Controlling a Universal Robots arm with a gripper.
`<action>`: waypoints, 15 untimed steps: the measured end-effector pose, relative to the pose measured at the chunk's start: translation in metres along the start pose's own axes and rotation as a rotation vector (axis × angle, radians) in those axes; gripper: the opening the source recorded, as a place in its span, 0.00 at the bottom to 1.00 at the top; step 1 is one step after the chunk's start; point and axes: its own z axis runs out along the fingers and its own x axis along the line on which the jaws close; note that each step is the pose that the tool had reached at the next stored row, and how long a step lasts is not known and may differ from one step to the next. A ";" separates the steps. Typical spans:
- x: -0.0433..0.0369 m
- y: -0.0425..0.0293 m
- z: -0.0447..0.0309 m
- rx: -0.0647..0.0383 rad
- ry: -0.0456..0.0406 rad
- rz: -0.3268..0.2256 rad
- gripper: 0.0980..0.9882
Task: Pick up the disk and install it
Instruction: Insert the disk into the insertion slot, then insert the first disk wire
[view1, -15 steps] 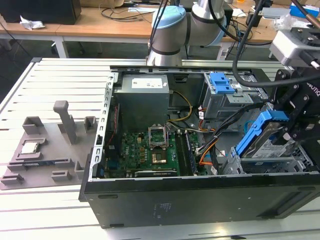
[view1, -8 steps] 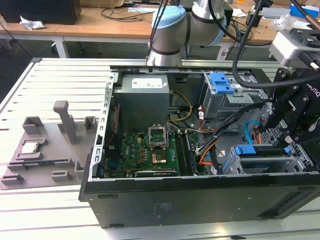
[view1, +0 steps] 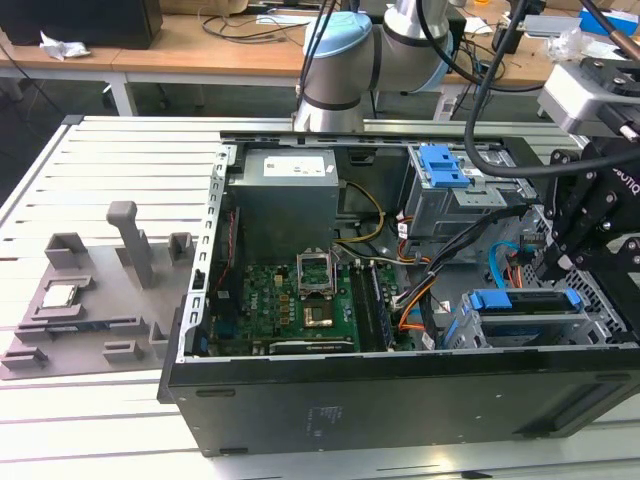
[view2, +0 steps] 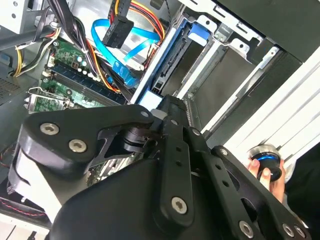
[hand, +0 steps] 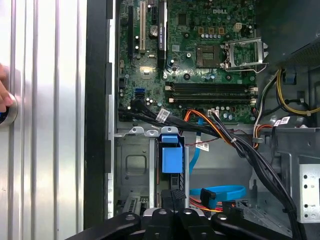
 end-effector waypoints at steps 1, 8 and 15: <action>0.0000 0.0000 0.0000 0.000 0.0000 0.000 0.01; 0.0000 0.0000 0.0005 0.000 0.0000 0.000 0.01; -0.0397 -0.0308 0.0028 -0.001 0.0006 0.000 0.01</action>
